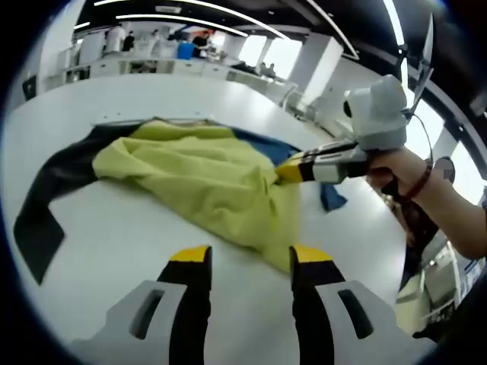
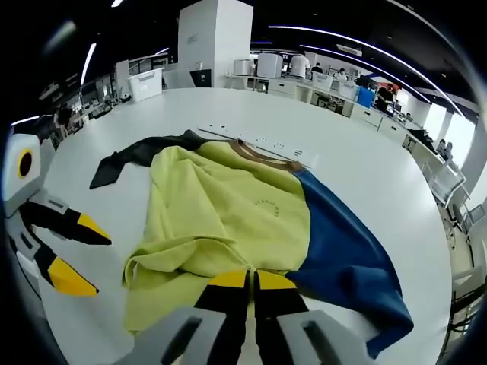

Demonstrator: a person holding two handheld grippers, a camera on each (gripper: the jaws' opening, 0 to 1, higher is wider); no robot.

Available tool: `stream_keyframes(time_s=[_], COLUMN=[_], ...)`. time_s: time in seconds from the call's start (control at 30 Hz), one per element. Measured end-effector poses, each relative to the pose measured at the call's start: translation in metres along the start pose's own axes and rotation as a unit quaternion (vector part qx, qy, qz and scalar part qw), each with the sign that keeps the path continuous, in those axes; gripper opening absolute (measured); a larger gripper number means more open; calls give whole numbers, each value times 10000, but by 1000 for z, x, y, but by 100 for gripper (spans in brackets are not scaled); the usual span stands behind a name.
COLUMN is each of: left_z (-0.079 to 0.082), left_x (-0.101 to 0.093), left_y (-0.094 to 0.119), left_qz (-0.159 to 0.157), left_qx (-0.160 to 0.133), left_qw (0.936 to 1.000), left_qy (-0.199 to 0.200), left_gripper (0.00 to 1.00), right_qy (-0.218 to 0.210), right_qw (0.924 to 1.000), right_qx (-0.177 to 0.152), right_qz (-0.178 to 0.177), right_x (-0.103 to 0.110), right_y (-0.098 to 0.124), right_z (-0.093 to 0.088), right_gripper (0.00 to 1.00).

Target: Fold the garment on the visible template until the final outline fits inside the template.

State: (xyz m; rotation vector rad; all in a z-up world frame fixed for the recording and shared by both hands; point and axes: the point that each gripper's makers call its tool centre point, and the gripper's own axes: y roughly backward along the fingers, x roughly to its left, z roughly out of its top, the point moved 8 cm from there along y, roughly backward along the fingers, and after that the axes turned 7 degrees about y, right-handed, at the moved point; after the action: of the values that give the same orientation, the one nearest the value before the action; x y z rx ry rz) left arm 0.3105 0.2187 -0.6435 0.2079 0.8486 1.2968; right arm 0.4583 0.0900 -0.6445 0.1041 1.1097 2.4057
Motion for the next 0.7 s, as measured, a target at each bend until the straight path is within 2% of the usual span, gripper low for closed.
stream_keyframes(time_s=[0.27, 0.53, 0.7], left_z=[4, 4, 4], left_x=[-5, -9, -6], left_y=[-16, -28, -31], left_qz=[63, 226, 409], left_qx=[12, 17, 56], left_qw=[10000, 9997, 9990], left_qy=[11, -15, -164], left_gripper=[25, 24, 11], right_qy=[-64, -109, -161], right_qw=[10000, 9999, 9998], right_qx=[-18, -34, -46], right_qz=[15, 30, 61], right_x=[0, -1, 0], right_y=[-1, -1, 0], right_z=[-1, -1, -2], right_gripper=[0, 0, 0])
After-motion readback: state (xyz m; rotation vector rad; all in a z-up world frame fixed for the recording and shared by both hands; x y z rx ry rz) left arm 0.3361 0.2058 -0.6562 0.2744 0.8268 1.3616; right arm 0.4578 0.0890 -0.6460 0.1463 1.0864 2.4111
